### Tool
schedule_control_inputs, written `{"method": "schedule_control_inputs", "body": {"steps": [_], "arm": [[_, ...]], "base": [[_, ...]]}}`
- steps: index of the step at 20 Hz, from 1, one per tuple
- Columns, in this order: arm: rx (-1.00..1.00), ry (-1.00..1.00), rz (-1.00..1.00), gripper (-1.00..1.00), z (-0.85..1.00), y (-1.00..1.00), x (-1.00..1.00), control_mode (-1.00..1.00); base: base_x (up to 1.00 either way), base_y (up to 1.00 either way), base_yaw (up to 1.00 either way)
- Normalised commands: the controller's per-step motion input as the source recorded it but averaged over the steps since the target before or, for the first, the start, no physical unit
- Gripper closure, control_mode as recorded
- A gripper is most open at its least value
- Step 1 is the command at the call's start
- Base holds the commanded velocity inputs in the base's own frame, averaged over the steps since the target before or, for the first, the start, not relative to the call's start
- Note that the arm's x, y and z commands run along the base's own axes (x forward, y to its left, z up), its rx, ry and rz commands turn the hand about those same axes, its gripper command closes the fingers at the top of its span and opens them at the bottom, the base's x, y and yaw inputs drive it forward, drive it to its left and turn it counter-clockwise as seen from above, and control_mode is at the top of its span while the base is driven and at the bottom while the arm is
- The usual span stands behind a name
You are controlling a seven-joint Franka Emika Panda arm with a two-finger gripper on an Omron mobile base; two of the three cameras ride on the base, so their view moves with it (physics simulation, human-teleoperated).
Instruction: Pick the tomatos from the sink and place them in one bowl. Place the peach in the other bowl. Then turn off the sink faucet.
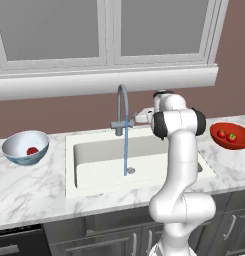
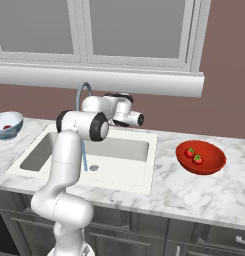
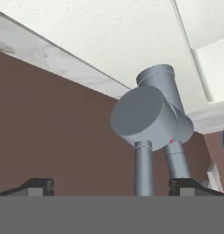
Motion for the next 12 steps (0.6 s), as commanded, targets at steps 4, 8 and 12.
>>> {"method": "schedule_control_inputs", "body": {"steps": [4,8,12], "arm": [[0.0,0.02,0.0,-1.0,-0.27,0.01,0.11,-1.0],[0.0,0.02,0.0,-1.0,-0.22,0.02,0.17,-1.0],[0.01,0.03,0.06,-1.0,-0.22,0.04,0.31,-1.0]], "base": [[0.0,0.0,0.0],[0.0,0.0,0.0],[0.0,0.0,0.0]]}}
